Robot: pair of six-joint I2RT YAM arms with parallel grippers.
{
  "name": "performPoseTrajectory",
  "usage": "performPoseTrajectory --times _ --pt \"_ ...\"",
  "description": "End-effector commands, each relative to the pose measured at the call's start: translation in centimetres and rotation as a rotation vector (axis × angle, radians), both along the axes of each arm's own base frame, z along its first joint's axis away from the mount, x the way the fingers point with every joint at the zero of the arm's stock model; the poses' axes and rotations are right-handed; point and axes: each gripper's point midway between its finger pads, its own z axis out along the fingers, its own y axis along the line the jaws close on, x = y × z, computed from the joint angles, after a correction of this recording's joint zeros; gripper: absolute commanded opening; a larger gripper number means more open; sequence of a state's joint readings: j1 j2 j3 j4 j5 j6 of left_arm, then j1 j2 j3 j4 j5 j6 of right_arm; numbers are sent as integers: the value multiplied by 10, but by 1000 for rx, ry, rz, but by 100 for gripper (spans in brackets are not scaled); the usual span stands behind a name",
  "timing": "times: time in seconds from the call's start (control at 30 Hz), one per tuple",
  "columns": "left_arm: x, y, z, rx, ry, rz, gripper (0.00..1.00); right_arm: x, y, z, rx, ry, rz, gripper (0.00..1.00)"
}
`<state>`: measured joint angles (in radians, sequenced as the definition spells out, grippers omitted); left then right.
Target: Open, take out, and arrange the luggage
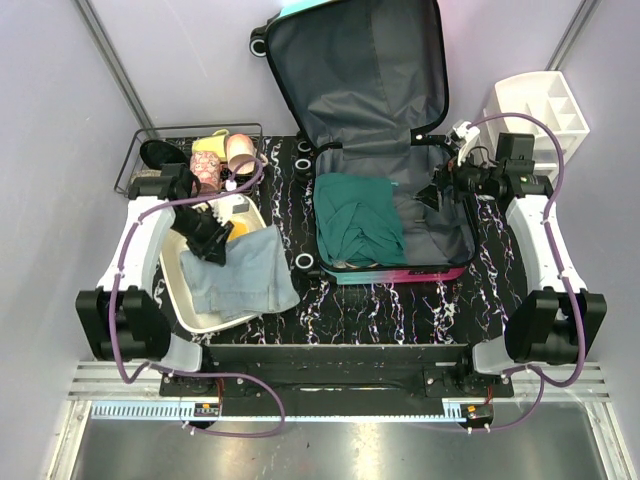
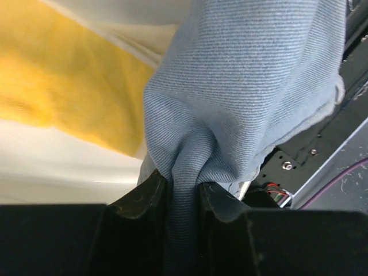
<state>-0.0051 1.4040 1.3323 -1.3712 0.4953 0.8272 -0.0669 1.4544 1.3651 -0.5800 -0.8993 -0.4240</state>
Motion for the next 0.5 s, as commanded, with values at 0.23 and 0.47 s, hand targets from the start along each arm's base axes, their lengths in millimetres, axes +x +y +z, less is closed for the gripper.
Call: performPoseTrajectory --times 0.23,0.47 --pt "75 65 -42 134 -22 59 60 -20 -7 -6 -75 24 -18 97" --pt "107 34 29 -55 -252 110 93 -10 -8 -37 -55 152 -86 95"
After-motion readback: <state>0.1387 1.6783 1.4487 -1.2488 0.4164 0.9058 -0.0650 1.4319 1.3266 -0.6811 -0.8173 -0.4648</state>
